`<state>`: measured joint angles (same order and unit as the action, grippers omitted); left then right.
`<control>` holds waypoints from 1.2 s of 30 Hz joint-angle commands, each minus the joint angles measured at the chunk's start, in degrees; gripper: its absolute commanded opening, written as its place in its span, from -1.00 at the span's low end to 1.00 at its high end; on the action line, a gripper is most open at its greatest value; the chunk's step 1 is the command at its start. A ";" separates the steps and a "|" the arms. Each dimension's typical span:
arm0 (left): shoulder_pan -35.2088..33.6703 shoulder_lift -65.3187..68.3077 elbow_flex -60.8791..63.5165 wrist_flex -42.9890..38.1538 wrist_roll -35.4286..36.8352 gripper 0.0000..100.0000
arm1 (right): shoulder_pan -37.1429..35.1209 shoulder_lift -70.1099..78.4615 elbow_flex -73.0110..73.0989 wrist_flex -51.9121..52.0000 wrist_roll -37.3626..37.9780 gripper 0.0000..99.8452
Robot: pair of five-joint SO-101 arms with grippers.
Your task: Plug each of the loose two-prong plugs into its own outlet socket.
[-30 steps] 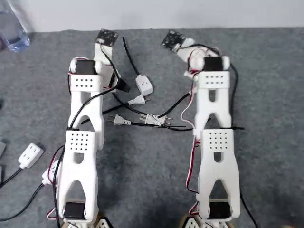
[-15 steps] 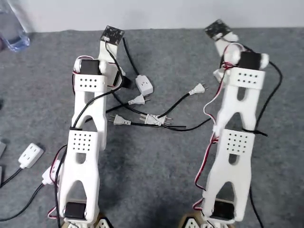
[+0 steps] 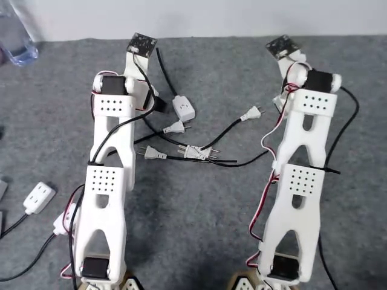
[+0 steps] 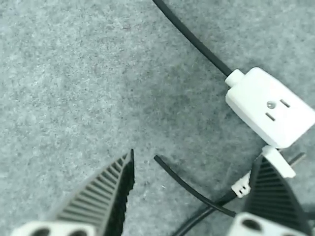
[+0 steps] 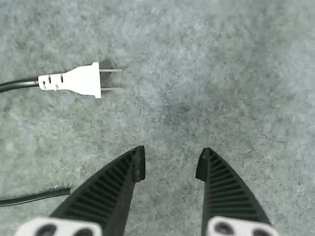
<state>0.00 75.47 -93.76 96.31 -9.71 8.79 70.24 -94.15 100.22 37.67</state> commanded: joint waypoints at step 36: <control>-12.92 -12.57 -0.22 4.48 20.57 -0.30 | -13.05 -25.80 32.26 2.68 -13.71 -0.65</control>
<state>-12.04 68.88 -93.76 99.03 10.15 -2.99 47.38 -61.80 100.48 24.75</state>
